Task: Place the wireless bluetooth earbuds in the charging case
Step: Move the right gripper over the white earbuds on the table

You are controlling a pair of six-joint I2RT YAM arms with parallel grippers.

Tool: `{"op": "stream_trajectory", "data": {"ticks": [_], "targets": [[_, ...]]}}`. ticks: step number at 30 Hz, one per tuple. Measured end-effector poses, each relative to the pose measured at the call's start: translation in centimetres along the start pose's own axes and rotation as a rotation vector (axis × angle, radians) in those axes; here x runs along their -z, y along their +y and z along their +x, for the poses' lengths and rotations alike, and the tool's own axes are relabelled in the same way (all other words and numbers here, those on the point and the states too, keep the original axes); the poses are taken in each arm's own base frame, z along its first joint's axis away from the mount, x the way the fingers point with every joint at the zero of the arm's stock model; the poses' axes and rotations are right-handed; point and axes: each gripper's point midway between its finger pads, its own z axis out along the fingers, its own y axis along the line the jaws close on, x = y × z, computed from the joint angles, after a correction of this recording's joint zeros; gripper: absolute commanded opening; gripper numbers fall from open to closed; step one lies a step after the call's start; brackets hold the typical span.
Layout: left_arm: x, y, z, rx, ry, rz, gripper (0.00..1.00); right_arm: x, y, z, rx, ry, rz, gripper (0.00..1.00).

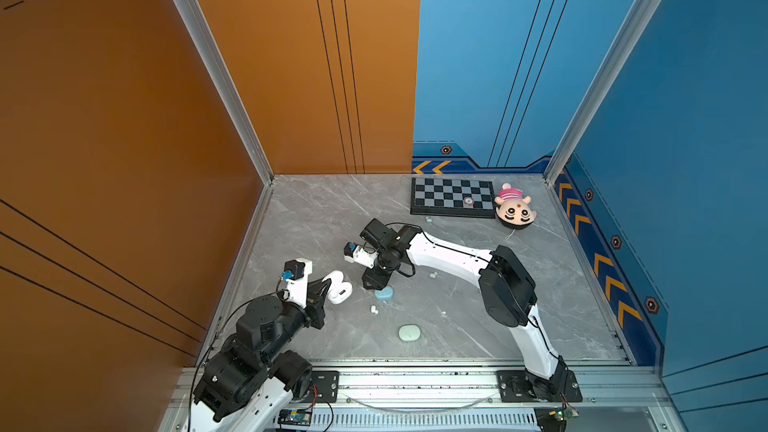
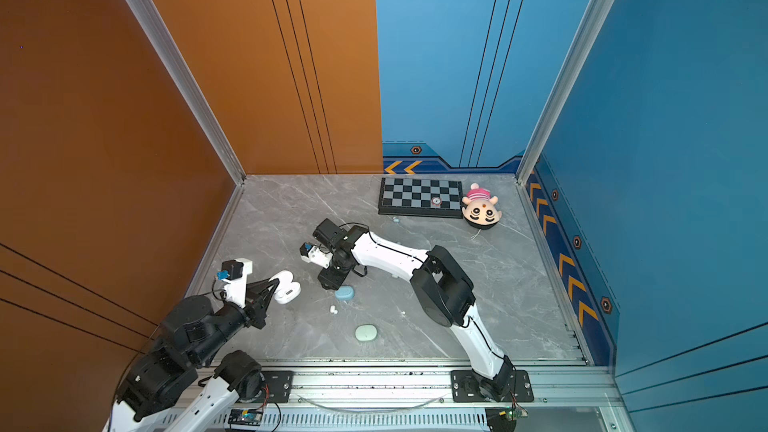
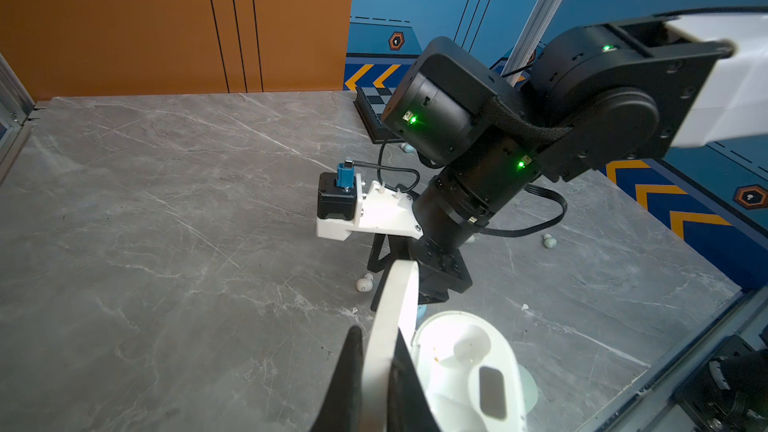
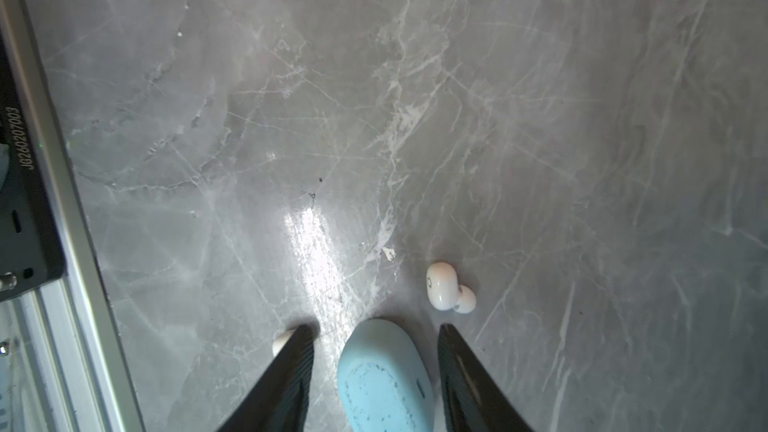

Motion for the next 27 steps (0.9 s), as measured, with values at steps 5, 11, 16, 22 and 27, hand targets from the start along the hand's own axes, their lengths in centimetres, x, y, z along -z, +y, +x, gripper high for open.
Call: {"op": "stream_trajectory", "data": {"ticks": [5, 11, 16, 22, 27], "targets": [[0.1, 0.0, 0.0, 0.0, -0.002, 0.0, 0.0, -1.1, -0.7, -0.1, 0.016, 0.018, 0.021, 0.49], [0.5, 0.0, -0.2, 0.001, -0.019, 0.004, 0.0, -2.2, -1.3, -0.6, 0.029, 0.024, 0.039, 0.46], [0.5, 0.0, -0.2, 0.001, -0.02, 0.004, 0.0, -3.3, -1.6, -0.1, 0.027, 0.045, 0.041, 0.45], [0.5, 0.0, -0.2, 0.001, -0.02, 0.004, 0.0, -3.7, -1.7, 0.4, 0.023, 0.062, 0.037, 0.41], [0.5, 0.0, -0.2, 0.001, -0.019, 0.004, 0.0, -3.9, -1.6, 0.7, 0.023, 0.071, 0.036, 0.35]]}}
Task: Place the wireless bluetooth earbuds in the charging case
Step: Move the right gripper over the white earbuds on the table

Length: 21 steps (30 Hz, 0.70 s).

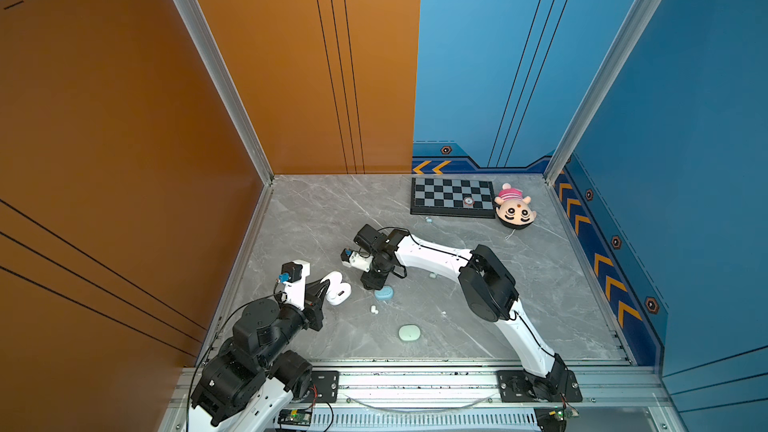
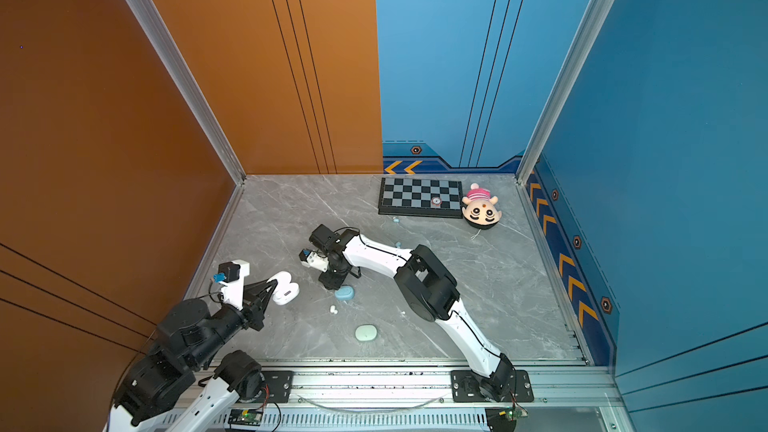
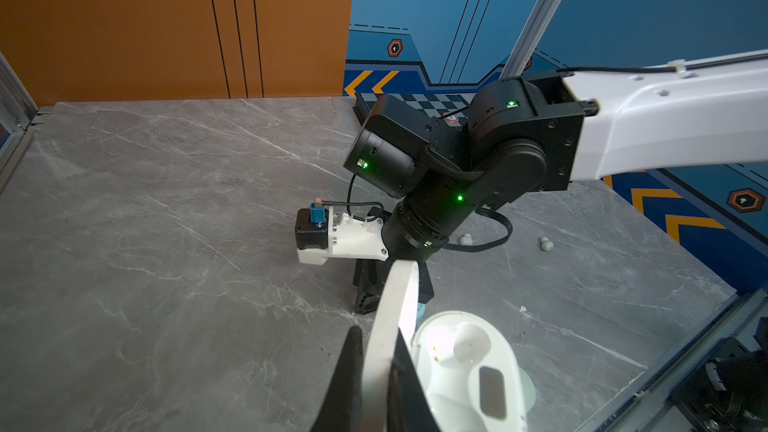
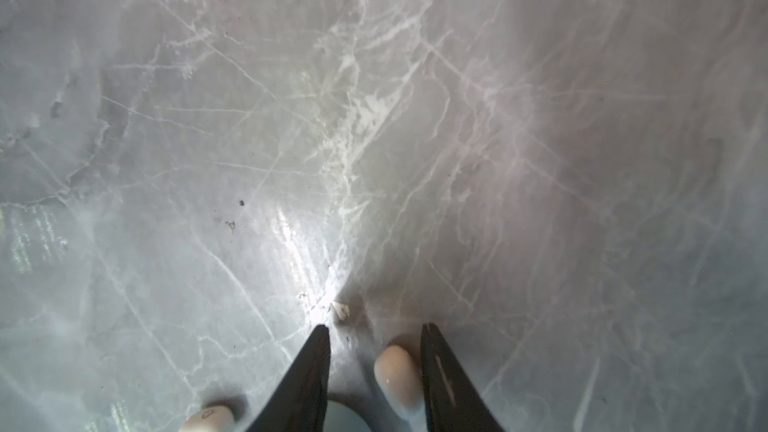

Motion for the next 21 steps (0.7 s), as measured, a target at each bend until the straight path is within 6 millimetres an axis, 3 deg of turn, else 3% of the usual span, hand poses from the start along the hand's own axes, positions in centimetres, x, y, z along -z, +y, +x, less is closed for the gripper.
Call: {"op": "stream_trajectory", "data": {"ticks": [21], "targets": [[0.19, -0.16, -0.68, 0.0, -0.003, 0.001, 0.0, 0.05, -0.4, 0.67, 0.0, 0.013, 0.013, 0.48]]}}
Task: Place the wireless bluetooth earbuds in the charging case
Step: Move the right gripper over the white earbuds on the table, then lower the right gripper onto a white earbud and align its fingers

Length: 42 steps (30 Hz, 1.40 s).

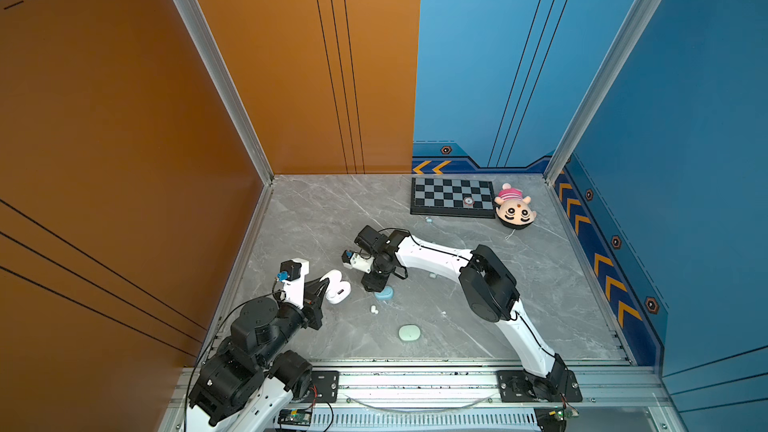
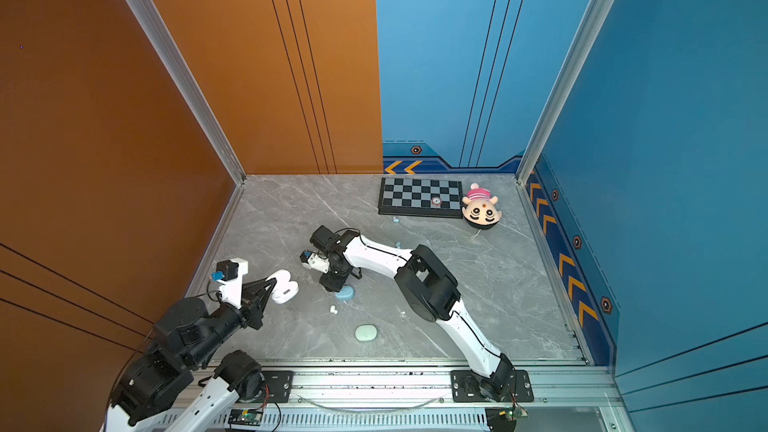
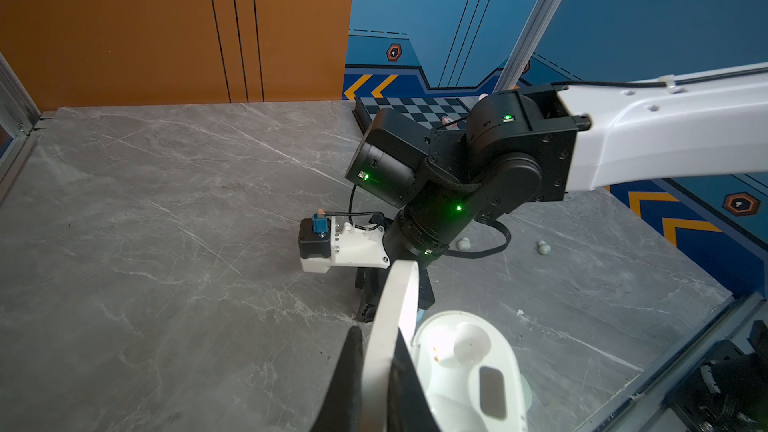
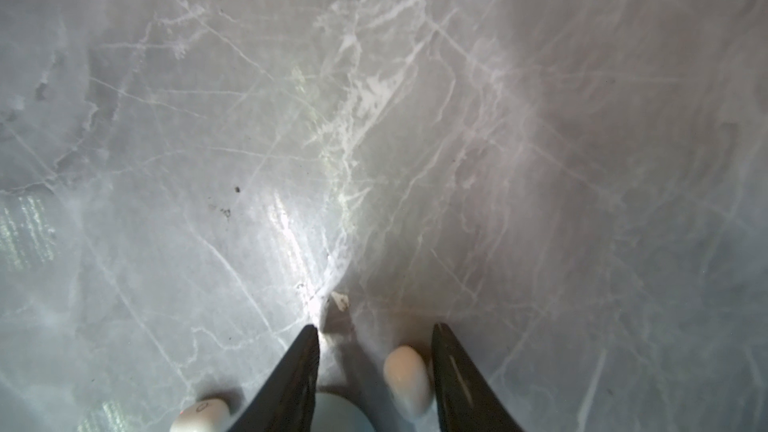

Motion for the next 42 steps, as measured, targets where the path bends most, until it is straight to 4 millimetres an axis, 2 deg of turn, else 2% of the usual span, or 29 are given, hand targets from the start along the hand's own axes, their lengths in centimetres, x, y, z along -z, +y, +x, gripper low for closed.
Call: {"op": "stream_trajectory", "data": {"ticks": [9, 15, 26, 30, 35, 42], "targets": [[-0.1, 0.0, 0.0, 0.0, 0.006, -0.001, 0.0, 0.5, -1.6, 1.1, -0.035, 0.01, 0.012, 0.42], [-0.1, 0.0, 0.0, 0.0, 0.006, -0.001, 0.0, 0.5, -1.7, 1.1, -0.036, 0.011, 0.02, 0.38], [-0.1, 0.0, 0.0, 0.0, 0.006, -0.001, 0.0, 0.7, -1.8, 1.0, -0.075, 0.011, 0.019, 0.42], [-0.1, 0.0, 0.0, 0.0, 0.005, -0.002, 0.0, 1.4, -2.5, 0.5, -0.156, -0.006, 0.022, 0.42], [0.0, 0.0, -0.1, 0.0, 0.001, -0.002, 0.0, 2.7, -4.4, -0.2, -0.306, -0.053, 0.02, 0.43], [0.2, 0.1, -0.2, 0.0, -0.011, -0.006, 0.0, 5.9, -6.6, -1.0, -0.555, -0.132, 0.022, 0.43]]}}
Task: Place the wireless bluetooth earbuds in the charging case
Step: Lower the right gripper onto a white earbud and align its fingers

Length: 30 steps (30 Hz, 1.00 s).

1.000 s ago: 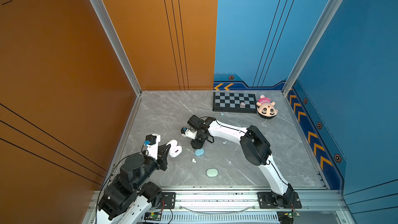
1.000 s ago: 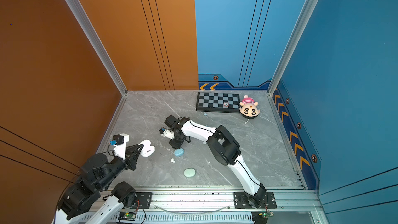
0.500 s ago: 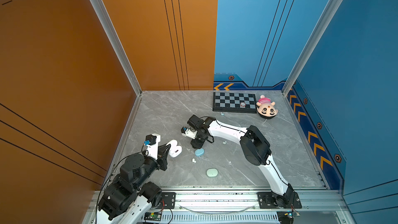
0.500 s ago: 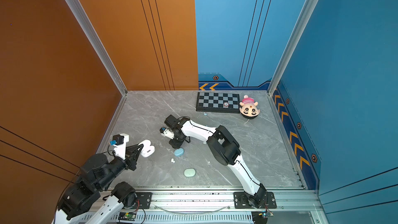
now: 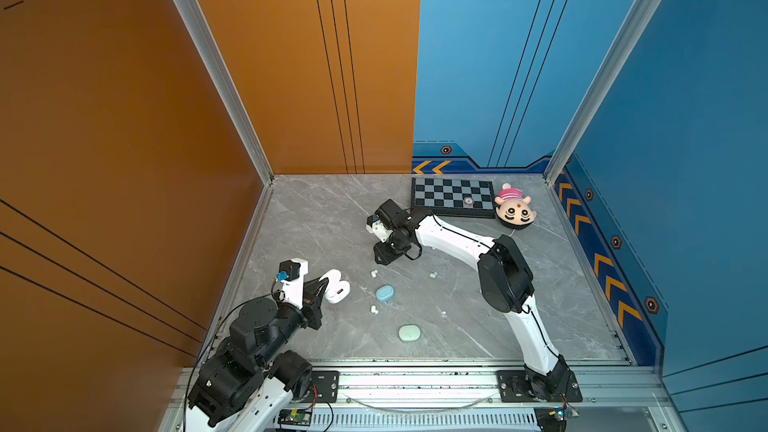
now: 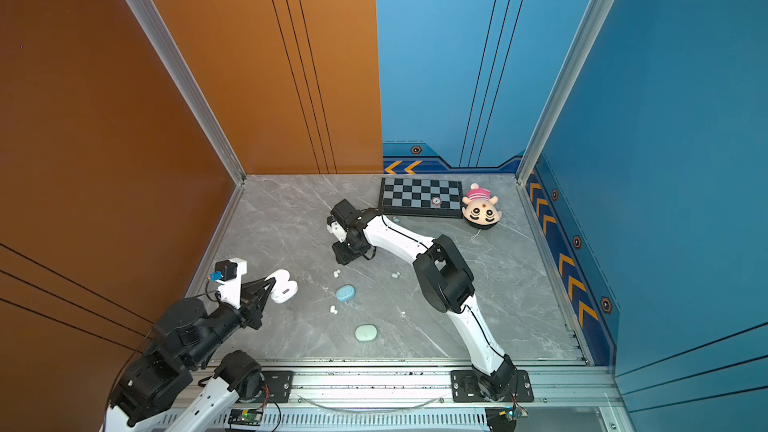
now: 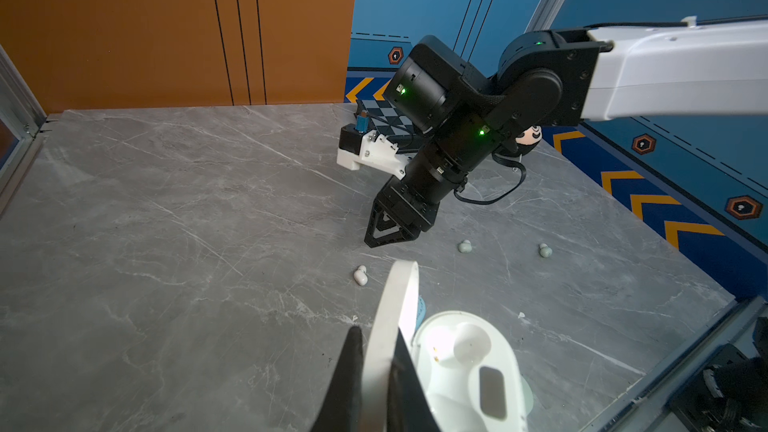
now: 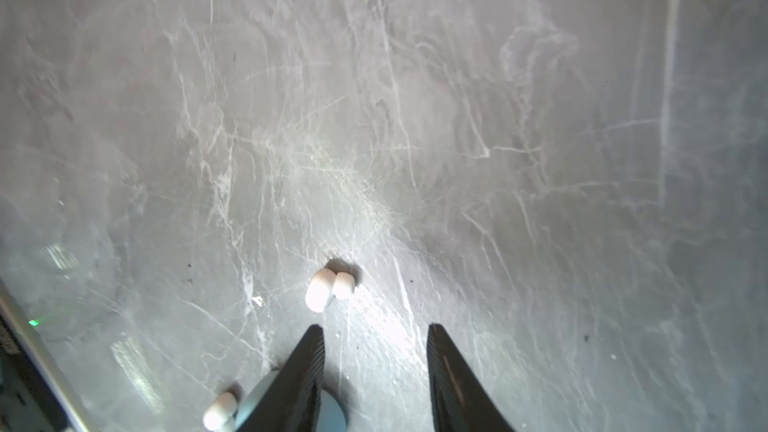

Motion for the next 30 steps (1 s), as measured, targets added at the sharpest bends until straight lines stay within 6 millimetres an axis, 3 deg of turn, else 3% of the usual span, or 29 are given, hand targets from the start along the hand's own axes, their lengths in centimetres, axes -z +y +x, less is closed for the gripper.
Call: {"op": "stream_trajectory", "data": {"ticks": [5, 15, 22, 26, 30], "targets": [[0.0, 0.0, 0.0, 0.0, -0.002, 0.0, 0.0, 0.6, 0.6, -0.5, -0.217, -0.037, -0.023, 0.44], [0.4, 0.1, -0.2, 0.0, -0.02, -0.003, 0.0, -2.0, 4.4, 2.3, -0.596, -0.045, -0.125, 0.47], [0.6, 0.2, -0.4, 0.001, -0.034, -0.007, 0.0, -1.9, 7.8, 0.4, -0.69, -0.09, -0.254, 0.47], [0.6, 0.2, -0.4, 0.001, -0.034, -0.008, 0.0, -2.6, 8.0, 0.1, -0.719, -0.097, -0.271, 0.47], [0.6, 0.3, -0.4, 0.001, -0.035, -0.011, 0.0, -4.5, 7.2, 0.7, -0.75, -0.074, -0.252, 0.47]]}}
